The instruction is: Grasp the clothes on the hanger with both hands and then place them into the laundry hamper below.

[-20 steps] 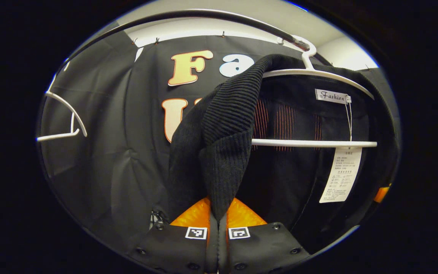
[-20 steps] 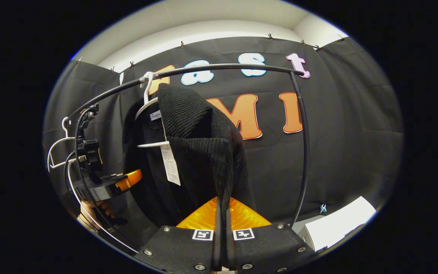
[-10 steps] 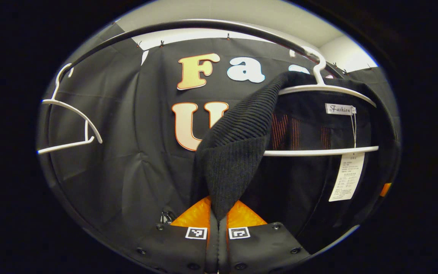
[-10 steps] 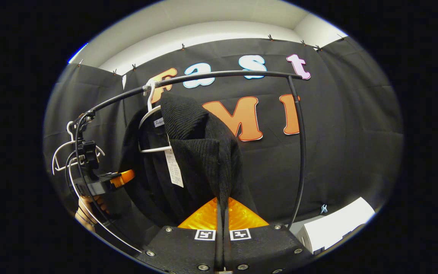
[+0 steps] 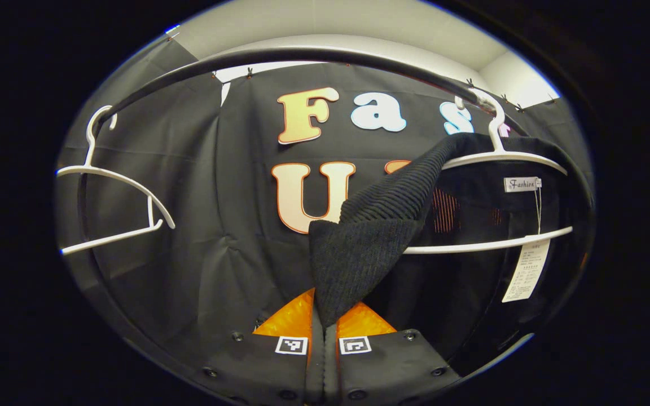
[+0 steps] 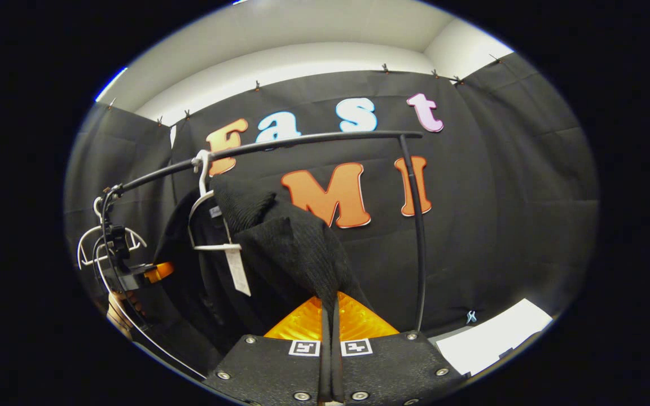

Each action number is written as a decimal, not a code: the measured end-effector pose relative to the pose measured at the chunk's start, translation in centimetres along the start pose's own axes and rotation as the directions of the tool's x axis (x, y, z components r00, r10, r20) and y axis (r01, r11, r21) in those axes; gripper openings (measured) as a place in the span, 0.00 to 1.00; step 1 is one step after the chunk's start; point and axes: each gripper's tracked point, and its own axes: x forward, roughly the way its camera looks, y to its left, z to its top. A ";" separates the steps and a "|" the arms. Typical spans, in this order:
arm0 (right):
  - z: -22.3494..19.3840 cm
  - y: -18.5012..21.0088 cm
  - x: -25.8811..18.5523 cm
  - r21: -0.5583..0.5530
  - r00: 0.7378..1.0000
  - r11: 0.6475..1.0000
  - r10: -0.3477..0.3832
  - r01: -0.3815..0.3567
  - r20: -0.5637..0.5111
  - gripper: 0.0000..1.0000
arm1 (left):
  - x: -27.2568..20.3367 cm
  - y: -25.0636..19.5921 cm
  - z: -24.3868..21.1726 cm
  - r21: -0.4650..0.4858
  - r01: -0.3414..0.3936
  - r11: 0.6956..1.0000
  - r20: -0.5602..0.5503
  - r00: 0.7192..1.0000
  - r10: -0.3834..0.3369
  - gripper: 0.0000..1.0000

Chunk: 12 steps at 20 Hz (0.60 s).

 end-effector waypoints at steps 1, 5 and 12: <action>0.7 -0.4 0.1 0.003 1.000 1.000 -0.006 0.006 0.015 0.00 | 0.2 0.4 0.2 0.005 -0.007 1.000 0.004 1.000 0.007 0.07; 2.6 -1.7 0.3 0.004 0.999 1.000 -0.009 0.009 0.042 0.00 | 0.1 1.2 1.3 0.012 -0.036 0.999 0.018 0.999 0.036 0.10; 5.2 -3.4 2.8 0.003 0.998 1.000 0.003 -0.003 0.070 0.05 | 0.0 2.8 3.1 0.027 -0.075 0.997 0.047 0.996 0.074 0.10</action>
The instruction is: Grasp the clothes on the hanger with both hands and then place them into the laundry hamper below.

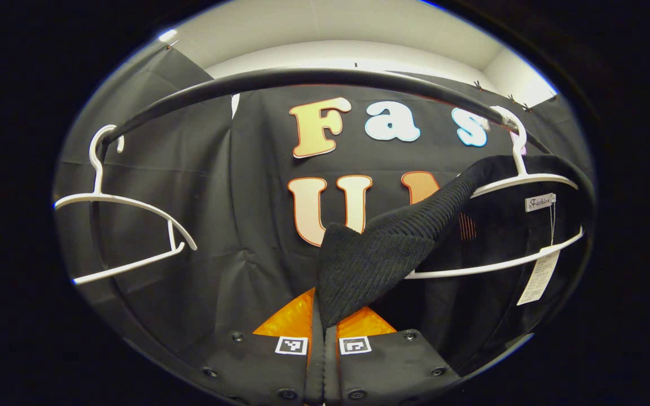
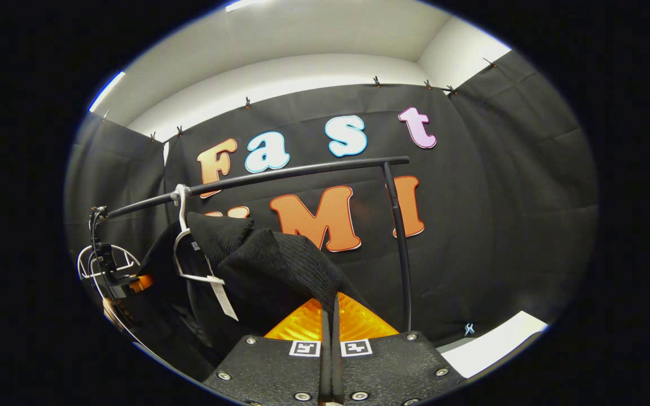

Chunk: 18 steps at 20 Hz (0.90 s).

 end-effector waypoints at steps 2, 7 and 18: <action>1.3 -0.5 0.6 0.009 1.000 1.000 0.006 -0.006 0.019 0.00 | 0.4 0.8 0.5 -0.012 -0.014 1.000 0.013 1.000 0.015 0.07; 4.1 -1.5 2.6 0.070 0.998 0.996 0.057 -0.059 0.041 0.00 | 1.0 1.5 2.1 -0.033 -0.010 0.999 0.037 0.999 0.011 0.10; 8.2 -3.6 5.9 0.131 0.990 0.985 0.104 -0.116 0.095 0.00 | 2.9 2.7 3.9 0.000 -0.027 1.000 0.073 0.997 0.027 0.07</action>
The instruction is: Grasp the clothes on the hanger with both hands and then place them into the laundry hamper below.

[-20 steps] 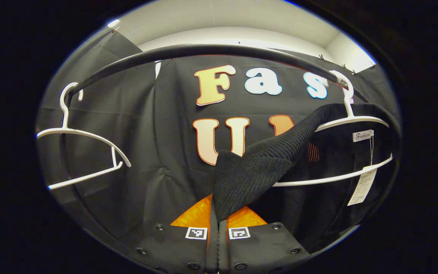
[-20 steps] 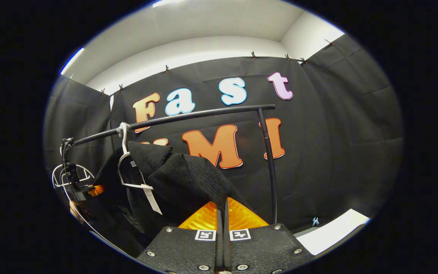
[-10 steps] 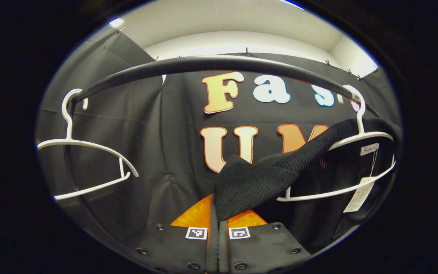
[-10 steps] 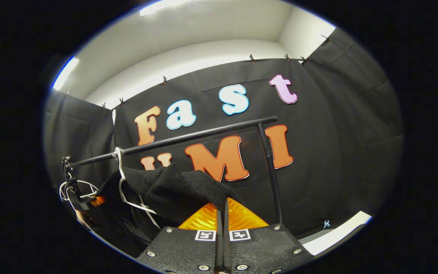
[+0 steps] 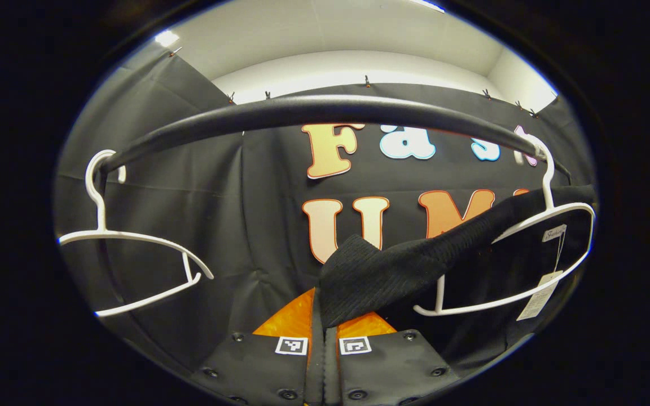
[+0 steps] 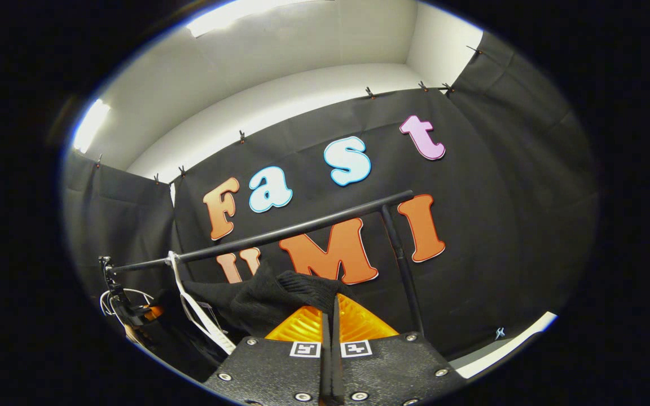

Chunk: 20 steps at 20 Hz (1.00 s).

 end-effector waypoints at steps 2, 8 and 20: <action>-1.2 -0.1 1.1 -0.007 1.000 1.000 0.005 -0.005 -0.020 0.00 | 0.4 0.4 0.2 0.018 -0.018 1.000 0.003 1.000 0.018 0.06; -6.9 0.0 5.4 0.006 0.995 0.999 0.042 -0.042 -0.091 0.00 | 1.3 2.0 -1.5 0.032 -0.071 0.997 -0.029 0.997 0.072 0.04; -19.7 1.1 9.1 0.044 0.956 0.997 0.073 -0.063 -0.285 0.00 | 2.0 4.0 -10.0 0.033 -0.131 0.991 -0.174 0.975 0.135 0.07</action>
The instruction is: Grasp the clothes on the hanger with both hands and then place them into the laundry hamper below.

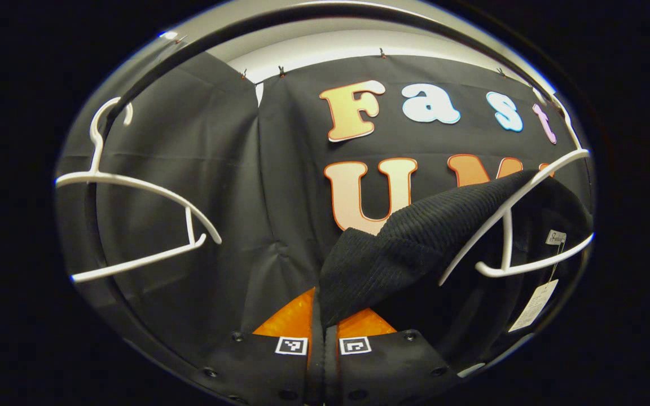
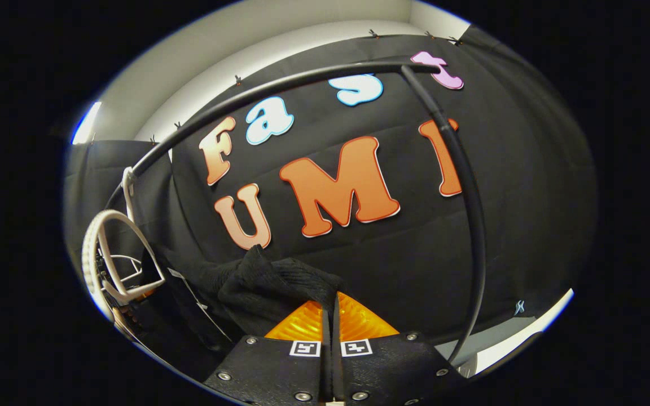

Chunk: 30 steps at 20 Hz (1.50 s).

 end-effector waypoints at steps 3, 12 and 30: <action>-3.1 0.3 1.2 0.000 0.998 1.000 0.001 -0.001 -0.056 0.00 | 0.4 1.2 -3.5 0.005 -0.037 0.999 -0.057 0.998 0.038 0.06; -14.9 -0.3 1.9 0.007 0.968 1.000 -0.022 0.025 -0.252 0.00 | -1.8 0.3 -14.0 -0.012 -0.017 1.000 -0.238 0.971 0.014 0.07; -38.7 3.4 -0.5 0.035 0.821 0.998 -0.023 0.052 -0.570 0.00 | -8.5 -14.6 -32.8 -0.023 0.215 0.976 -0.576 0.795 -0.189 0.07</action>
